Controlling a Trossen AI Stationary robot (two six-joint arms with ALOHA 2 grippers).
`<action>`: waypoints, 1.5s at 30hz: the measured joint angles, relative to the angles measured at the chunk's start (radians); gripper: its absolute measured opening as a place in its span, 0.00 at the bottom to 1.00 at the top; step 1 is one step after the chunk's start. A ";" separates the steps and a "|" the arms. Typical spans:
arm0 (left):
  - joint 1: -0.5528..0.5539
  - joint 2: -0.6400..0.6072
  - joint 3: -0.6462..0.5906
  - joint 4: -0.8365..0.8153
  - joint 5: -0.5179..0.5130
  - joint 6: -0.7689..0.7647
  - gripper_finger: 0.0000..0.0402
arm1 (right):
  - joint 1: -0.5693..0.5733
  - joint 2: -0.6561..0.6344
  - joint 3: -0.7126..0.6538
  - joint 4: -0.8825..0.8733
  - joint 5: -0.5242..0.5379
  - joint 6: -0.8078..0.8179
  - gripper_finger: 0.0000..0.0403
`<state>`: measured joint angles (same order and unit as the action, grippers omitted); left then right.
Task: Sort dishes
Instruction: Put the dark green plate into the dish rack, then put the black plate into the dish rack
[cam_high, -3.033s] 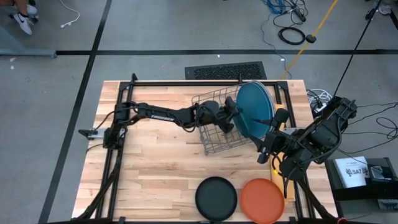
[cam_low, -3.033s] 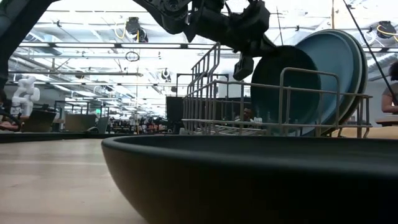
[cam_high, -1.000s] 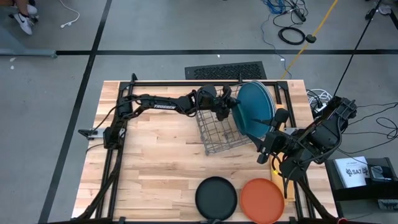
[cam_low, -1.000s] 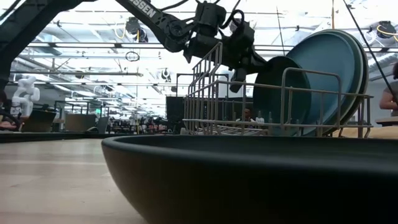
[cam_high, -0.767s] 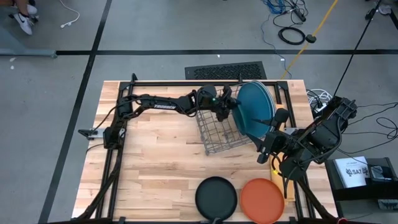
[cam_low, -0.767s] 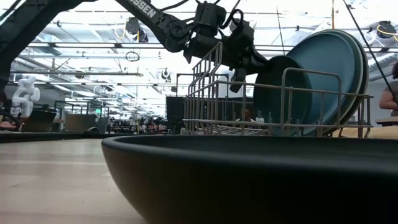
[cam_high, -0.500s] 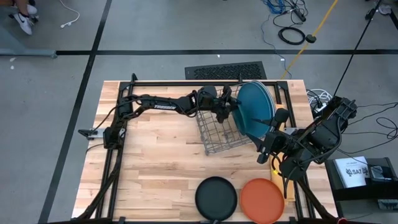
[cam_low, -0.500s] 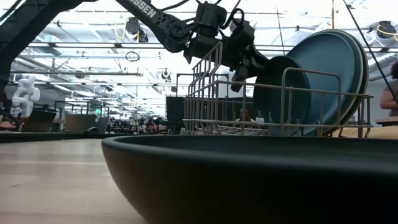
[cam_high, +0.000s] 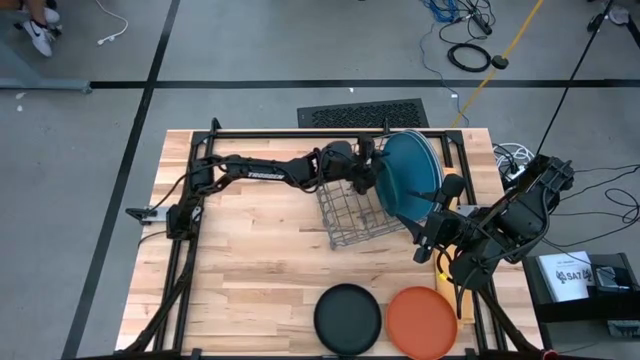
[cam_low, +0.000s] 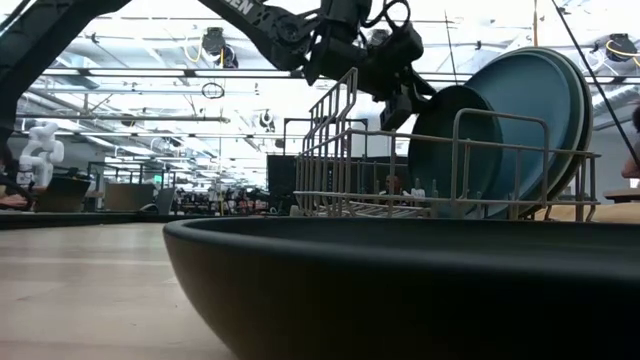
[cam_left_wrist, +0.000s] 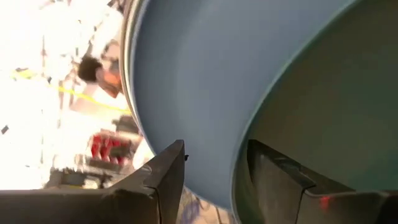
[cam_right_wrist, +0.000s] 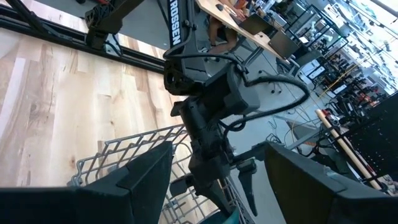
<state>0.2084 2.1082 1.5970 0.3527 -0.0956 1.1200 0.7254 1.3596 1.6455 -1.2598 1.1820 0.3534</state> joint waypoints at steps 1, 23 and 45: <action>-0.001 0.000 0.007 -0.019 -0.017 -0.013 0.43 | 0.000 0.000 0.000 0.000 0.000 0.000 0.61; -0.017 0.000 0.145 -0.459 -0.156 -0.219 0.43 | 0.000 0.000 0.000 0.002 -0.004 0.000 0.61; -0.215 -0.325 0.056 -0.863 0.088 -0.721 0.43 | -0.012 0.017 0.000 -0.002 -0.279 0.090 0.61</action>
<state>-0.0063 1.7835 1.6528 -0.5102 -0.0081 0.3995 0.7131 1.3762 1.6459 -1.2617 0.9028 0.4433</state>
